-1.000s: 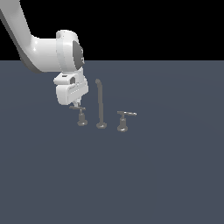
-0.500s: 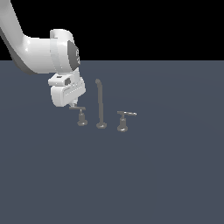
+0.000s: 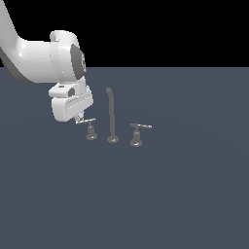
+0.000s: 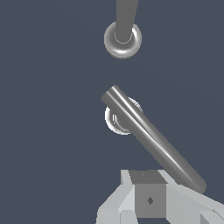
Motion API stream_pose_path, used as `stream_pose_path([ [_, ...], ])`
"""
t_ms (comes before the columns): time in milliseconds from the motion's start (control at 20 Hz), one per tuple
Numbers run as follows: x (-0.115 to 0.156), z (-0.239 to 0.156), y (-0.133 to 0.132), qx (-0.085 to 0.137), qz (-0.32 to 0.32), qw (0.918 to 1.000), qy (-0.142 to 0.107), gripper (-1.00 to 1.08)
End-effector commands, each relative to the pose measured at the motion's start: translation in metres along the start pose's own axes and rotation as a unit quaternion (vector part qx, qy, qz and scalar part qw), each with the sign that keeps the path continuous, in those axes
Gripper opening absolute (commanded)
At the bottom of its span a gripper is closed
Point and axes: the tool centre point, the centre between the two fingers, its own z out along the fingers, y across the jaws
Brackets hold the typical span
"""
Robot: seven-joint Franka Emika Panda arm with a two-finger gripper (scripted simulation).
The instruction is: Turn on the faucet by rotating a designated handle.
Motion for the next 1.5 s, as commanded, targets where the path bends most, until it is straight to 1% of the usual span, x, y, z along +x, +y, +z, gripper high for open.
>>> stream_pose_path([
  [0,0.001,0.000,0.016,-0.010,-0.003,0.9999,0.003,-1.00],
  [100,0.001,0.000,0.022,-0.010,-0.003,0.9999,0.002,-1.00],
  [150,0.001,0.000,0.022,-0.010,-0.003,0.9999,0.002,-1.00],
  [200,-0.003,0.000,0.017,-0.005,-0.005,1.0000,0.002,-1.00],
  [900,0.034,-0.001,0.044,-0.010,-0.003,0.9999,0.002,-1.00],
  [950,0.034,-0.001,0.044,-0.010,-0.003,0.9999,0.002,-1.00],
  [1000,0.021,-0.001,0.044,-0.008,-0.012,0.9999,-0.001,-1.00],
  [1400,0.075,-0.001,0.034,-0.010,-0.003,0.9999,0.002,-1.00],
  [1450,0.075,-0.001,0.034,-0.010,-0.003,0.9999,0.002,-1.00],
])
